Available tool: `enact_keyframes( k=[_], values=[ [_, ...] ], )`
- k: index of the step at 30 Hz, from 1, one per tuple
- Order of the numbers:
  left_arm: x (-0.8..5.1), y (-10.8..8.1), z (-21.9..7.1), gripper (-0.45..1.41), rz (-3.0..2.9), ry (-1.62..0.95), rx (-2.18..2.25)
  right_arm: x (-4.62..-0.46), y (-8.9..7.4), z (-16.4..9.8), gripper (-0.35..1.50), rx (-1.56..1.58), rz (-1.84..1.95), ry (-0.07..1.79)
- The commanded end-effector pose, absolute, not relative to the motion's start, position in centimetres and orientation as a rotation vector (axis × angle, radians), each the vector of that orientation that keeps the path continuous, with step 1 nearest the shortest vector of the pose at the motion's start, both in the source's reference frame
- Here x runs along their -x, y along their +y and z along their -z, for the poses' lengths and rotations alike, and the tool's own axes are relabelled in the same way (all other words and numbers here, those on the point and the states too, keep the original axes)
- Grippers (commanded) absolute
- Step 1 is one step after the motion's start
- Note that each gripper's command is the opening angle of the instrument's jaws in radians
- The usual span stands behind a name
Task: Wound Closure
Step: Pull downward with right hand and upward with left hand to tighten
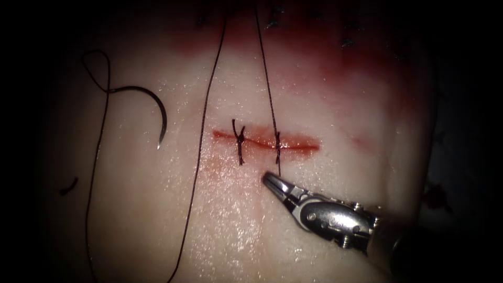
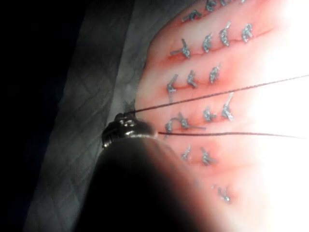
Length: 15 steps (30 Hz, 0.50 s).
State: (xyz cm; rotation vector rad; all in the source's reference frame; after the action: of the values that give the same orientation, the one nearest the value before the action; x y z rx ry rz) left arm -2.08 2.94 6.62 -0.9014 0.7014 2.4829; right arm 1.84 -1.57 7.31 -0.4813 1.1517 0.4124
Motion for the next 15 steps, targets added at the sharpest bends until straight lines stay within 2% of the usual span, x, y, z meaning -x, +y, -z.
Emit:
enact_keyframes(
  k=[1,15],
  values=[
    [2.13,3.05,-6.63,-0.35,-2.478,0.71,0.905,-1.9,-1.59,-7.4,-0.35,0.478,-0.414,1.155],
    [2.15,2.93,-6.56,-0.35,-2.465,0.71,0.953,-1.89,-1.61,-7.43,-0.35,0.464,-0.432,1.151]
  ],
)
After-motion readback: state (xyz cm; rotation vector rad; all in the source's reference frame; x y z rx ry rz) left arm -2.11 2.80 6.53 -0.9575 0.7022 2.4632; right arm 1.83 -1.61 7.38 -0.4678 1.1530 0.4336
